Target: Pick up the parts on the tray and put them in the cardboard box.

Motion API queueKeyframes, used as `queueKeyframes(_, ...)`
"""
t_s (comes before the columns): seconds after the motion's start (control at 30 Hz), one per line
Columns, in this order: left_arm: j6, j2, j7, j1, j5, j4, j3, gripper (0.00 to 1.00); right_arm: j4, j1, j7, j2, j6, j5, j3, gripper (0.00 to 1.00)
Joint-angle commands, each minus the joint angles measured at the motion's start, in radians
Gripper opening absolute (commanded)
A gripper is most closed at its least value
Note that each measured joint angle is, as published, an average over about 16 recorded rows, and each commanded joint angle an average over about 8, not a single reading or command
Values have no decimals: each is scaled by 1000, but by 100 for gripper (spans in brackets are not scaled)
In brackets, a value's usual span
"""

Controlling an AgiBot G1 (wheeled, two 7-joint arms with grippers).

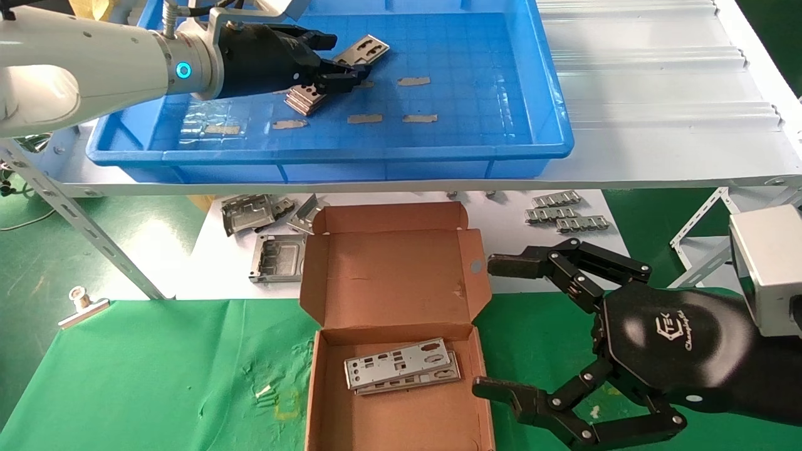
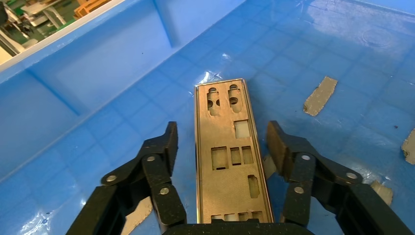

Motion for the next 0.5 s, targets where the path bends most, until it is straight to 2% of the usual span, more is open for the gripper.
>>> queueKeyframes(0.03, -1, -1, -5, -1, -2, -2, 4, 75, 0, 0, 0, 0, 0, 0, 0, 100)
queueKeyframes(0.23, 14, -2, -29, -7, -10, 2, 16, 0, 0, 0, 0, 0, 0, 0, 0, 100)
queueKeyframes(0.5, 30, -3, -63, -14, -21, 11, 27, 0, 0, 0, 0, 0, 0, 0, 0, 100)
